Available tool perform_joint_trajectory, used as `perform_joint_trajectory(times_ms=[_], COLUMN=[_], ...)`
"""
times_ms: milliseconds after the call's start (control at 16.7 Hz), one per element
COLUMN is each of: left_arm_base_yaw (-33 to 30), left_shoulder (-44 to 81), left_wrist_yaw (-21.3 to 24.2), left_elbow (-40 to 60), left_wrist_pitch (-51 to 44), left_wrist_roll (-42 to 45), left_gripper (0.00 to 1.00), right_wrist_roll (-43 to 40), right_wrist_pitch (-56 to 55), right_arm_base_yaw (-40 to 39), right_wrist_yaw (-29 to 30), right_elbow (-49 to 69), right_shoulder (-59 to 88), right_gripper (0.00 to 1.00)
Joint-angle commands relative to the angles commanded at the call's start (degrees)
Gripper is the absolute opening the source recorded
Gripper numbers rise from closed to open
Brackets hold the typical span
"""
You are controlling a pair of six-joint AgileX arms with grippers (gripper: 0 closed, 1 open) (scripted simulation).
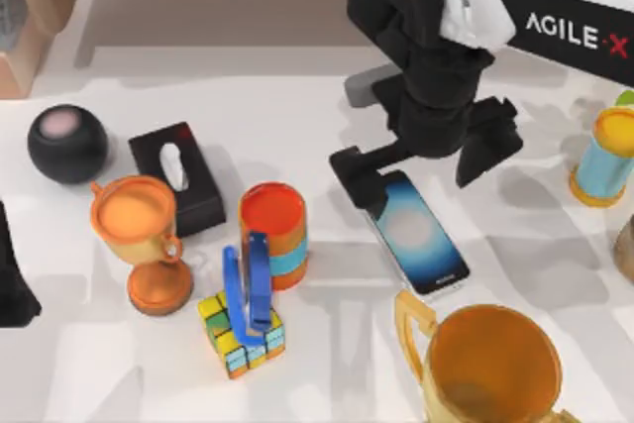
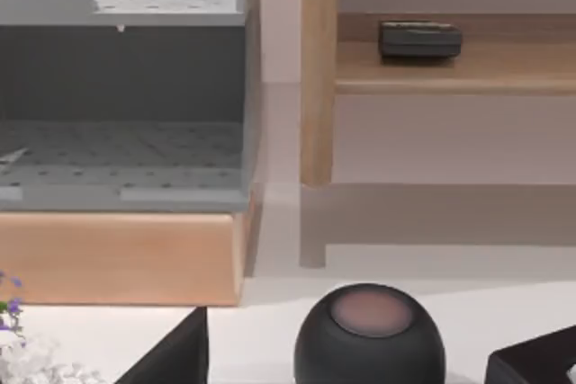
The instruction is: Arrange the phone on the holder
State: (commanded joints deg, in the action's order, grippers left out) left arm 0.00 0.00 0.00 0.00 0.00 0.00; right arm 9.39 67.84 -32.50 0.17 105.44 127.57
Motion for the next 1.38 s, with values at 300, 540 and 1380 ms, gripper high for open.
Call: perform_joint_trajectory(times_ms=[300,540,1380], left_arm_base_yaw=[0.0,0.0,0.0], left_shoulder=[0.0,0.0,0.0], left_wrist_yaw=[0.0,0.0,0.0], left_elbow=[0.0,0.0,0.0], left_wrist_pitch=[0.0,0.0,0.0], left_wrist_roll=[0.0,0.0,0.0], left_gripper=[1.00,1.00,1.00], right_wrist_roll=[-0.8,-0.4,0.2], right_wrist_pitch=[-5.5,-12.8,-15.1], right_arm_base_yaw=[0.6,0.3,-0.4], right_wrist_yaw=[0.0,0.1,0.0], right_elbow=[-3.8,-8.4,-9.8], right_shoulder=[1.8,4.5,5.4], right_gripper=[1.00,1.00,0.40])
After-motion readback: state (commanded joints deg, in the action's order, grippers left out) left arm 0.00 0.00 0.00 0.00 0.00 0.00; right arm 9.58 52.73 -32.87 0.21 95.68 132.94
